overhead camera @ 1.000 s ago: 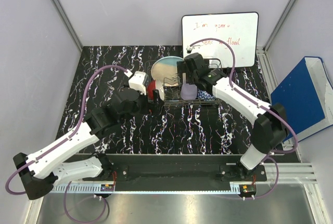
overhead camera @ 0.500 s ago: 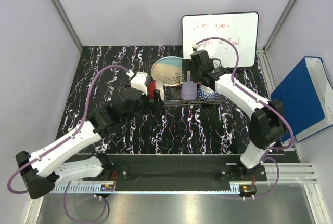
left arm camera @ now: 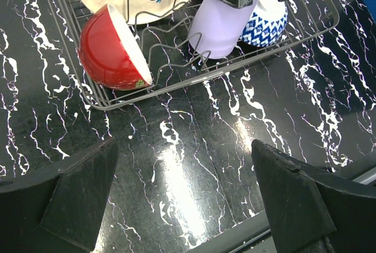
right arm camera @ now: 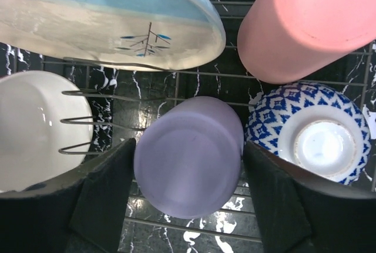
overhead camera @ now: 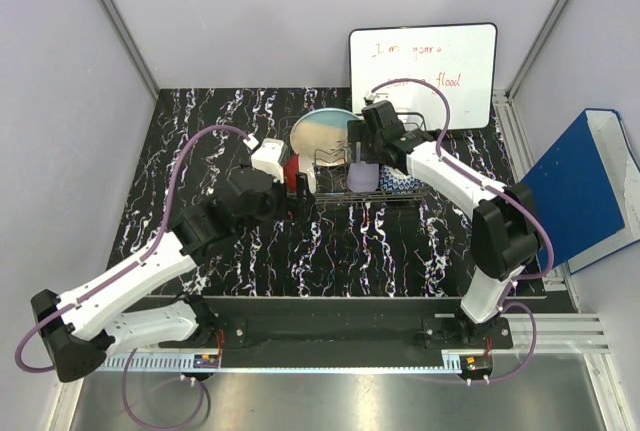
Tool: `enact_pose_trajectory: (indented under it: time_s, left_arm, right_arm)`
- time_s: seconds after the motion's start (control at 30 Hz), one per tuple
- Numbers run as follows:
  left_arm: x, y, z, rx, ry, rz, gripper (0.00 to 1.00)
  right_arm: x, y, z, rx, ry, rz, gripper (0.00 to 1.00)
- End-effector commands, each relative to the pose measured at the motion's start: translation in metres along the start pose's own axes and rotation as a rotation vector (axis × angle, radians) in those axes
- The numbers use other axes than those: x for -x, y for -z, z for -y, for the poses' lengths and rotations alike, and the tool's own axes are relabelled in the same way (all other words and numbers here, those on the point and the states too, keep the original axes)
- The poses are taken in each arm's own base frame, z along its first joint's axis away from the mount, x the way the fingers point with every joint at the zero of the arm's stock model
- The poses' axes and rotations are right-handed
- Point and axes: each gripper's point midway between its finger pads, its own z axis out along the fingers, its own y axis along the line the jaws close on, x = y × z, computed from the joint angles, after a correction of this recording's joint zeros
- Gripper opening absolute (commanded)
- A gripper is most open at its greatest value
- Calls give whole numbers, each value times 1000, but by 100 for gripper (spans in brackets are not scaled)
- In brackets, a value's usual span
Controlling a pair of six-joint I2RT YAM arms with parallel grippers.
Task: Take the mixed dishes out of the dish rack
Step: Pick up the cup from the dish rack.
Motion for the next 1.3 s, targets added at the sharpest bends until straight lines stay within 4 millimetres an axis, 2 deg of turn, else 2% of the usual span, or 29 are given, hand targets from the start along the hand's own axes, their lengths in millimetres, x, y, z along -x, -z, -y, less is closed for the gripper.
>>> enact_pose_trajectory:
  time_s: [0.0, 0.17, 0.2, 0.3, 0.4, 0.43, 0.5, 0.53, 0.6, 0.63, 0.67, 0.7, 0.73, 0.77, 0.8, 0.83, 0.87, 0.9, 0.93, 0.97, 1.0, 1.03, 1.07, 1.17, 1.27]
  left_arm:
    - [6, -2, 1, -4, 10, 21, 99]
    - [6, -2, 1, -4, 11, 21, 99]
    - [6, -2, 1, -4, 10, 21, 99]
    - [9, 0, 1, -3, 10, 26, 99]
    - [18, 4, -1, 13, 11, 51, 99]
    - [21, 6, -2, 20, 12, 61, 99]
    - [33, 11, -7, 42, 34, 98, 99]
    - [37, 13, -8, 49, 48, 114, 99]
    - [52, 22, -18, 76, 118, 178, 99]
    - [57, 25, -20, 70, 145, 204, 99]
    - [70, 29, -17, 22, 189, 254, 99]
    - [71, 36, -17, -23, 233, 287, 99]
    - [77, 41, -14, -73, 262, 319, 99]
    - [93, 48, -5, -182, 293, 379, 99]
    - [92, 54, -3, -239, 337, 398, 99]
    - [96, 57, 1, -296, 356, 417, 99]
    - [109, 68, 13, -414, 352, 456, 99]
    - [106, 67, 20, -463, 370, 445, 99]
    - [108, 70, 28, -517, 363, 446, 99]
    - [113, 82, 47, -646, 327, 463, 99]
    - [113, 85, 56, -715, 350, 448, 99]
    - [114, 90, 64, -782, 348, 448, 99]
    - [121, 104, 75, -874, 323, 480, 99]
    - [121, 91, 76, -888, 376, 424, 99]
    - [115, 77, 71, -878, 397, 400, 99]
  right_arm:
    - [1, 2, -8, 34, -24, 9, 74]
    - [4, 15, -5, 31, -34, 21, 45]
    - [5, 18, -6, 34, -42, 25, 29]
    - [14, 37, -8, 44, -67, 46, 0]
    - [29, 74, -21, 73, -33, 68, 0]
    - [44, 97, -21, 69, -36, 115, 0]
    - [60, 122, -22, 96, -57, 177, 0]
    - [75, 148, -19, 116, -96, 259, 0]
    - [88, 173, -20, 181, -168, 345, 0]
    - [92, 186, -13, 220, -216, 397, 0]
    - [94, 191, -11, 255, -274, 404, 0]
    - [82, 183, -5, 268, -303, 380, 0]
    - [90, 202, -14, 384, -329, 428, 0]
    - [95, 206, -7, 437, -409, 450, 0]
    - [78, 203, -4, 494, -447, 444, 0]
    - [93, 227, -21, 674, -448, 525, 0]
    - [96, 234, -21, 752, -532, 529, 0]
    - [83, 227, -24, 807, -563, 503, 0]
    - [91, 246, -37, 941, -537, 548, 0]
    - [90, 252, -43, 1020, -595, 516, 0]
    - [80, 236, -47, 1050, -631, 470, 0]
    - [87, 253, -52, 1153, -612, 522, 0]
    - [86, 256, -54, 1202, -665, 495, 0]
    - [85, 254, -54, 1246, -675, 511, 0]
    - [87, 261, -54, 1256, -653, 535, 0]
